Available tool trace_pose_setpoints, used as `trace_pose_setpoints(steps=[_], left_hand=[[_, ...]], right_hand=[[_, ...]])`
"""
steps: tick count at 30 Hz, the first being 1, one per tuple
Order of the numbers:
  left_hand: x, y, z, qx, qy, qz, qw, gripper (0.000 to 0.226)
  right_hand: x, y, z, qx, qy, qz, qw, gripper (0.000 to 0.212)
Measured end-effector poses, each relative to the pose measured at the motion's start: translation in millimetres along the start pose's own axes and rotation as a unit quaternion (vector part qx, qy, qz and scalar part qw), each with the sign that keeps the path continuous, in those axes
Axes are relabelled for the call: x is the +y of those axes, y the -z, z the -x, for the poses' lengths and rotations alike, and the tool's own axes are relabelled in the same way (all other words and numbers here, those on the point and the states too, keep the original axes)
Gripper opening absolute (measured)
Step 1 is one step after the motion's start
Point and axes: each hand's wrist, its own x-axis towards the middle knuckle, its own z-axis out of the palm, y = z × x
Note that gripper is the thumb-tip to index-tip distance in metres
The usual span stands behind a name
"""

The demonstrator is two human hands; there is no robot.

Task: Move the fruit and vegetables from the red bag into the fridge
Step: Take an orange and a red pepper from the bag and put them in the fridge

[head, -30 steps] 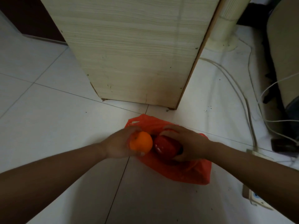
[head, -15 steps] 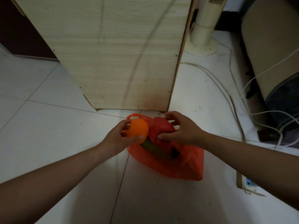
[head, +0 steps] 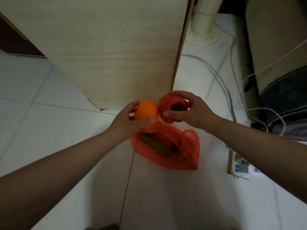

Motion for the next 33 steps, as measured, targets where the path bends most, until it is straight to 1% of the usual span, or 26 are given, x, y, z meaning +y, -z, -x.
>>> trace_pose_setpoints(steps=[3, 4, 5, 6, 8, 9, 13, 15, 18, 20, 23, 24, 25, 28, 29, 32, 33], left_hand=[[55, 3, 40, 0.018, 0.042, 0.024, 0.999, 0.074], [76, 4, 57, 0.022, 0.054, 0.034, 0.998, 0.074], [98, 6, 72, 0.027, 0.068, 0.049, 0.996, 0.076], [122, 8, 88, 0.034, 0.081, 0.065, 0.994, 0.075], [175, 11, 120, 0.041, 0.089, 0.086, 0.991, 0.068], [203, 12, 135, 0.042, 0.088, 0.094, 0.991, 0.065], [319, 18, 201, 0.06, 0.095, 0.112, 0.987, 0.063], [374, 23, 237, 0.063, 0.101, 0.125, 0.985, 0.07], [443, 30, 292, 0.065, 0.08, 0.144, 0.984, 0.072], [477, 35, 325, 0.084, 0.08, 0.142, 0.983, 0.067], [510, 44, 367, 0.132, 0.076, 0.149, 0.977, 0.051], [517, 48, 379, 0.145, 0.076, 0.15, 0.975, 0.05], [522, 53, 391, 0.159, 0.072, 0.153, 0.973, 0.049], [526, 70, 431, 0.2, 0.063, 0.172, 0.963, 0.048], [524, 77, 445, 0.212, 0.063, 0.178, 0.959, 0.048], [510, 102, 487, 0.248, 0.064, 0.192, 0.947, 0.05], [504, 112, 501, 0.26, 0.066, 0.197, 0.943, 0.051]], right_hand=[[-51, 29, 33, 0.005, -0.037, -0.03, 0.999, 0.087], [-69, 40, 47, 0.013, -0.054, -0.039, 0.998, 0.088], [-89, 53, 62, 0.023, -0.071, -0.043, 0.996, 0.085], [-111, 67, 77, 0.032, -0.082, -0.046, 0.995, 0.077], [-156, 95, 109, 0.034, -0.094, -0.052, 0.994, 0.063], [-179, 108, 124, 0.03, -0.098, -0.061, 0.993, 0.06], [-277, 164, 180, 0.04, -0.111, -0.1, 0.988, 0.065], [-326, 194, 205, 0.05, -0.107, -0.117, 0.986, 0.072], [-389, 230, 239, 0.047, -0.106, -0.166, 0.979, 0.081], [-422, 245, 259, 0.043, -0.112, -0.18, 0.976, 0.076], [-466, 255, 280, 0.019, -0.085, -0.163, 0.983, 0.054], [-479, 255, 285, 0.009, -0.077, -0.159, 0.984, 0.053], [-492, 254, 290, 0.0, -0.07, -0.154, 0.986, 0.056], [-524, 240, 303, -0.04, -0.037, -0.121, 0.991, 0.075], [-533, 232, 307, -0.055, -0.026, -0.109, 0.992, 0.075], [-564, 198, 322, -0.1, 0.015, -0.087, 0.991, 0.054], [-574, 184, 327, -0.11, 0.029, -0.077, 0.99, 0.054]])
